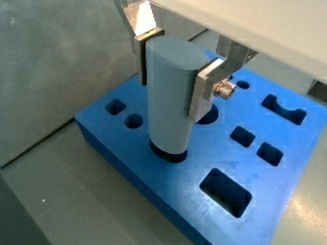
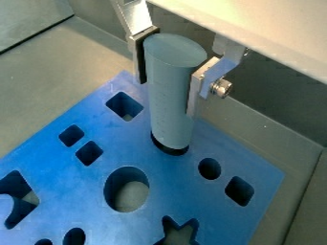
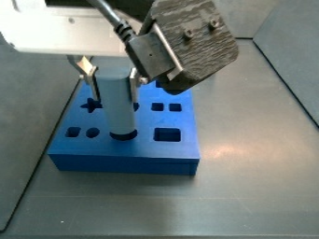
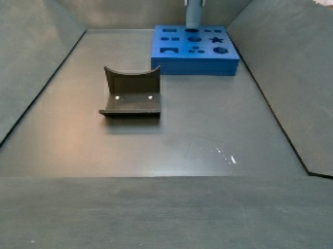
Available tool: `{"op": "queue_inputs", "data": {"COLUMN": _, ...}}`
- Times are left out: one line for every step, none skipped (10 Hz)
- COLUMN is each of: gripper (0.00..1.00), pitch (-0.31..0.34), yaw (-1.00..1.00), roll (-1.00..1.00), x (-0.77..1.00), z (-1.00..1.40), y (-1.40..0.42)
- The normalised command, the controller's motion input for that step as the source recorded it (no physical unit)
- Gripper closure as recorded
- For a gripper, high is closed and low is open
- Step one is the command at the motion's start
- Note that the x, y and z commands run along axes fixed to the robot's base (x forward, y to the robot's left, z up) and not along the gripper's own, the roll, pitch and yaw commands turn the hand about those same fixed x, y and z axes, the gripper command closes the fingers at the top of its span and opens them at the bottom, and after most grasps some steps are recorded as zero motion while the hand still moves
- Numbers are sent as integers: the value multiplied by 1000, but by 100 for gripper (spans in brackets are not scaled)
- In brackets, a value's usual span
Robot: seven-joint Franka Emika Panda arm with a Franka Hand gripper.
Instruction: Insert the oval object.
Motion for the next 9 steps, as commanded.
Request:
{"op": "queue_inputs", "data": {"gripper": 100, "pitch": 0, "yaw": 0, "roll": -27, "x": 40, "z": -283, "y": -20}}
{"op": "queue_inputs", "data": {"gripper": 100, "pitch": 53, "yaw": -106, "roll": 0, "x": 343, "z": -220, "y": 0}}
{"op": "queue_inputs", "data": {"gripper": 100, "pitch": 27, "yaw": -109, "roll": 30, "x": 231, "z": -240, "y": 0}}
{"op": "queue_inputs", "data": {"gripper": 100, "pitch": 0, "yaw": -74, "roll": 0, "x": 29, "z": -294, "y": 0}}
{"op": "queue_inputs", "data": {"gripper": 100, "pitch": 0, "yaw": -86, "roll": 0, "x": 34, "z": -351, "y": 0}}
{"op": "queue_inputs", "data": {"gripper": 100, "pitch": -16, "yaw": -89, "roll": 13, "x": 0, "z": -400, "y": 0}}
{"op": "queue_inputs", "data": {"gripper": 100, "pitch": -127, "yaw": -103, "roll": 54, "x": -406, "z": -274, "y": 0}}
{"op": "queue_inputs", "data": {"gripper": 100, "pitch": -103, "yaw": -49, "roll": 37, "x": -406, "z": -134, "y": 0}}
{"op": "queue_inputs", "data": {"gripper": 100, "pitch": -56, "yaw": -17, "roll": 13, "x": -209, "z": -146, "y": -14}}
